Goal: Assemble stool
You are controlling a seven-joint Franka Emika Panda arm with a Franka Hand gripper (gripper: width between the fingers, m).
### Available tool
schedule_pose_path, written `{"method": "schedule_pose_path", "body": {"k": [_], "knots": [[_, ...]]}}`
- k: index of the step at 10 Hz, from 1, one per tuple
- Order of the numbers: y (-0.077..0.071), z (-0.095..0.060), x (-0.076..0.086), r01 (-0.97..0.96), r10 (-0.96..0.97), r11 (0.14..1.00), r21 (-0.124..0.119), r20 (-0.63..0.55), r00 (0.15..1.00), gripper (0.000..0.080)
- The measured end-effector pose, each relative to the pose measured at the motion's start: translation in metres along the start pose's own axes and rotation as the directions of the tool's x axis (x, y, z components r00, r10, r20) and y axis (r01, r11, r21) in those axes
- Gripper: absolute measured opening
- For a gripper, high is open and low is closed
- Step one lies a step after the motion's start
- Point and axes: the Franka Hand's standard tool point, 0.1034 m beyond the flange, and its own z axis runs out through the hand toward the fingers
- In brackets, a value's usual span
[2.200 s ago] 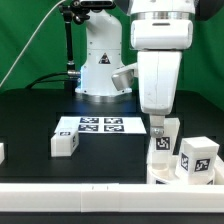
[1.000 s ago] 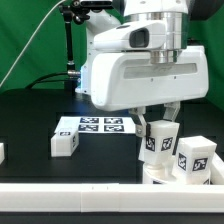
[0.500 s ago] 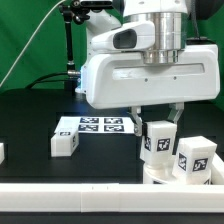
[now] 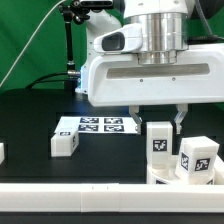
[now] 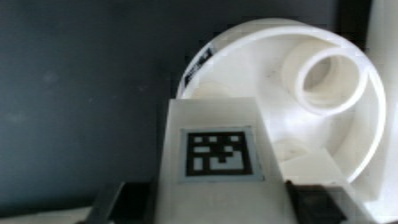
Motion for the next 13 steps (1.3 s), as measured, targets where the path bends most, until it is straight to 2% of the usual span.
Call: {"method": "schedule_pose_path", "body": {"k": [2, 5, 7, 10, 13], "knots": [[-0.0025, 0.0007, -0.0024, -0.215, 0.215, 0.977, 0.006, -0.006, 0.977, 0.0343], [-0.0034, 0.0013, -0.0037, -0.512, 0.512, 0.859, 0.023, 0.006, 0.859, 0.0343], [-0.0043, 0.0015, -0.0045, -0.687, 0.686, 0.726, 0.030, 0.025, 0.727, 0.0343], [-0.0054, 0.0027, -0.0051, -0.838, 0.837, 0.544, 0.044, 0.041, 0.545, 0.0343], [-0.0056, 0.0035, -0.0059, -0.968, 0.963, 0.247, 0.042, 0.097, 0.250, 0.0343]]}}
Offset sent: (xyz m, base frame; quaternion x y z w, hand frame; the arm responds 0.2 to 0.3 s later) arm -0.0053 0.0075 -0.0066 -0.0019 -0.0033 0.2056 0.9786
